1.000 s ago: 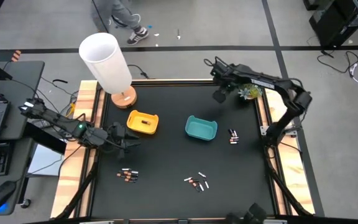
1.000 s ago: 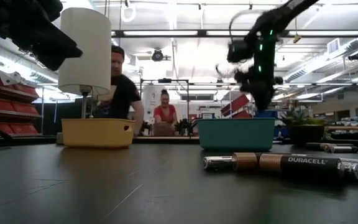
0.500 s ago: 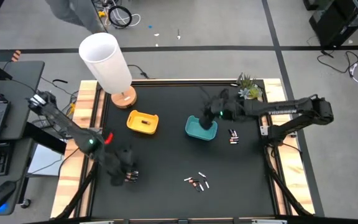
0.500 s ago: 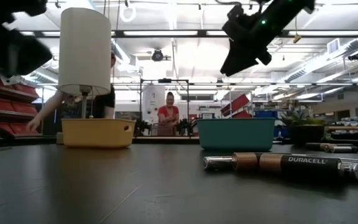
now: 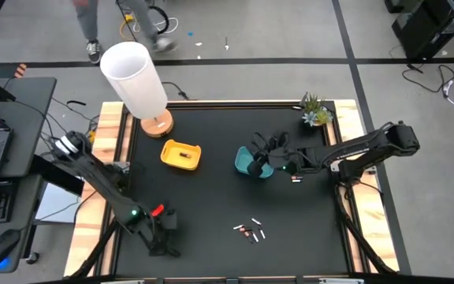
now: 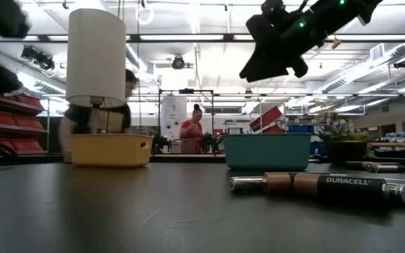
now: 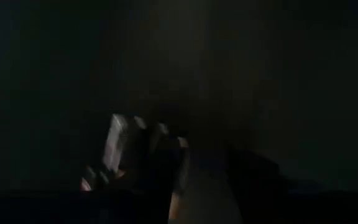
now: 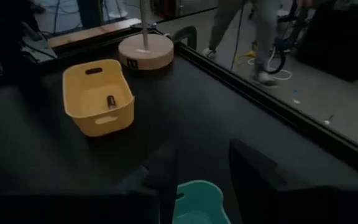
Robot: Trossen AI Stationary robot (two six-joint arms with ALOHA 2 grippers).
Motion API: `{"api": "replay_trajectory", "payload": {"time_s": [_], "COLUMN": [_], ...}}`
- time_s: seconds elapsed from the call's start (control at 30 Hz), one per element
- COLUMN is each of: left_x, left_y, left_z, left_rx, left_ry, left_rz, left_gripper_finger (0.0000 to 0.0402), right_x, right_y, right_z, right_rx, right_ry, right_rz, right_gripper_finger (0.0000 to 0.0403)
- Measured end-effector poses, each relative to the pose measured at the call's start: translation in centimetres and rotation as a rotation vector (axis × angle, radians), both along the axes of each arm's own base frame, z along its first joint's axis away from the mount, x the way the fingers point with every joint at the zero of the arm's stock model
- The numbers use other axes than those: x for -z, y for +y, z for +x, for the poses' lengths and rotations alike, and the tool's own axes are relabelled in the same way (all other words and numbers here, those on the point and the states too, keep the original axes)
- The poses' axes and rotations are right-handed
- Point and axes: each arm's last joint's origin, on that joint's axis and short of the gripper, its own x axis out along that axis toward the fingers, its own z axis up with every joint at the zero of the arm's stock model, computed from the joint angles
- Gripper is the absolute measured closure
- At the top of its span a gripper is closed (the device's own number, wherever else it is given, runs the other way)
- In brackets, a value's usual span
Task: Sort batteries
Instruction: Put the black battery into the yellow bin
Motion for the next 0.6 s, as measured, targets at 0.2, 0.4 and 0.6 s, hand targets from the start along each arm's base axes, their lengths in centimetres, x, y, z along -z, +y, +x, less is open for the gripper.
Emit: {"api": "replay_trajectory", "payload": {"time_s": [0.2, 0.4, 0.6], "left_x": [-0.1, 1.3, 2.5], "left_y": [-2.3, -2.6, -2.8], "left_z": [-0.9, -2.6, -2.8], "left_rx": [-0.02, -0.039, -0.034], "left_ry": [-0.041, -0.009, -0.012], "left_rz": [0.018, 0.173, 0.256], "left_gripper_finger": [0.0221, 0.022, 0.022], "right_x": [-0.6, -0.4, 0.0], "right_y": [0.9, 1.4, 1.4], "right_z": [0.7, 1.2, 1.4], "right_rx": [-0.019, -0.028, -0.028], "right_ry": [-0.077, -0.09, -0.079], "right_rz": [-0.055, -0.082, -0.081], "right_gripper_finger": [0.0275, 0.0275, 0.0275]}}
